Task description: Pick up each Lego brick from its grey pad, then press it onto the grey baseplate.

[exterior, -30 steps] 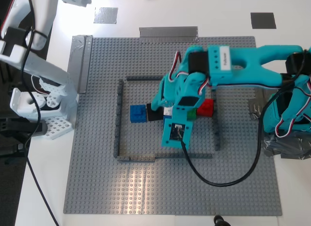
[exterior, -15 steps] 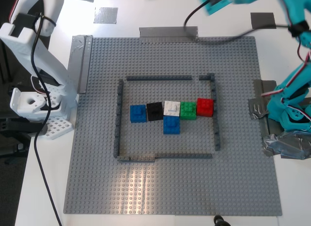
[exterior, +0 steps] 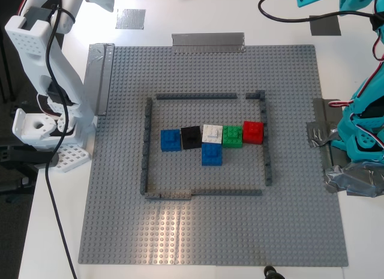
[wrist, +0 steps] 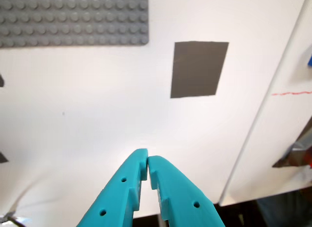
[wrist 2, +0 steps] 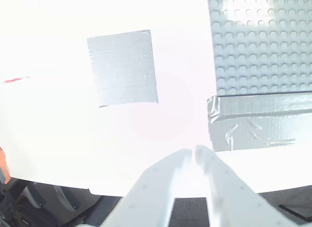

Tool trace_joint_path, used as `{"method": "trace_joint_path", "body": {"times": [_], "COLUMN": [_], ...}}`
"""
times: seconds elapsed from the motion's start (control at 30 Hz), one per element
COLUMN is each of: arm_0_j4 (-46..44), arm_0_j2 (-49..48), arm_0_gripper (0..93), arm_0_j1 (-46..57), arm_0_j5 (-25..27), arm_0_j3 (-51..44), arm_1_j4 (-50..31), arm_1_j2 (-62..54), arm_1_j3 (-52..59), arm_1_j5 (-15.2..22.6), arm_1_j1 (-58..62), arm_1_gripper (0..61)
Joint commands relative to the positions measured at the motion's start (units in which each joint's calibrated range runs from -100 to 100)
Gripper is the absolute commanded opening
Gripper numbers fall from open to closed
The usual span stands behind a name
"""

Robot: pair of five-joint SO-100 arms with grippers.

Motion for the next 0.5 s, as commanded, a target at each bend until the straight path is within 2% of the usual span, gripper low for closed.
{"method": "trace_joint_path", "body": {"times": [0.0,0.3,0.47], "arm_0_j4": [0.3,0.4,0.3], "arm_0_j2": [-0.2,0.7,0.8], "arm_0_gripper": [0.0,0.0,0.0], "arm_0_j1": [0.8,0.2,0.3], "arm_0_j5": [0.0,0.1,-0.4], "arm_0_j3": [0.4,2.1,2.4], "arm_1_j4": [1.0,-0.4,4.6], "arm_1_j2": [-0.9,1.7,8.1], "arm_1_j3": [-4.2,-4.8,-14.6], "arm_1_j5": [0.7,2.1,2.5], "arm_1_j1": [-0.2,-0.6,-1.0], "arm_1_gripper": [0.2,0.2,0.2]}}
